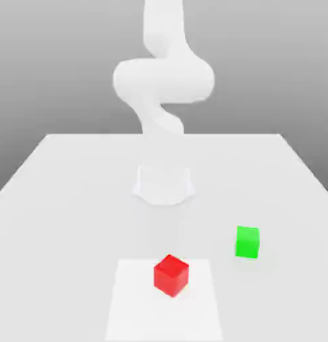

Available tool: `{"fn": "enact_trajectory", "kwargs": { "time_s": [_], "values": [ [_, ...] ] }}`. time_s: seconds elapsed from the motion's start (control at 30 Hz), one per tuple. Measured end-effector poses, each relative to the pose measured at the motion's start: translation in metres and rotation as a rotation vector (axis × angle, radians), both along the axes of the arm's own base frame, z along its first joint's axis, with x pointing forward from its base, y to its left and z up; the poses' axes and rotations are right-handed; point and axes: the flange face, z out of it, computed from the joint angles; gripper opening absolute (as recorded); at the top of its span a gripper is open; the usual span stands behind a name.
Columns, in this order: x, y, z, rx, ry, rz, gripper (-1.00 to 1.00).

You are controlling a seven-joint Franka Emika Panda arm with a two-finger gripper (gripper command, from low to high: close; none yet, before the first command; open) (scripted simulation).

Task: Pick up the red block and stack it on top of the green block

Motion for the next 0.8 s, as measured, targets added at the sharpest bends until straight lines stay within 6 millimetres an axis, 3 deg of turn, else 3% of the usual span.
{"fn": "enact_trajectory", "kwargs": {
  "time_s": [0.13,0.27,0.4,0.53,0.63,0.8],
  "values": [
    [0.044,0.001,-0.099,-0.060,0.146,0.154,0.00],
    [0.062,0.009,-0.199,-0.122,0.283,0.309,0.00],
    [0.057,0.017,-0.299,-0.193,0.421,0.475,0.00],
    [0.029,0.021,-0.394,-0.270,0.564,0.651,0.00],
    [0.004,0.020,-0.446,-0.319,0.646,0.756,0.00],
    [0.001,0.019,-0.489,-0.330,0.659,0.778,0.00]
  ]
}}
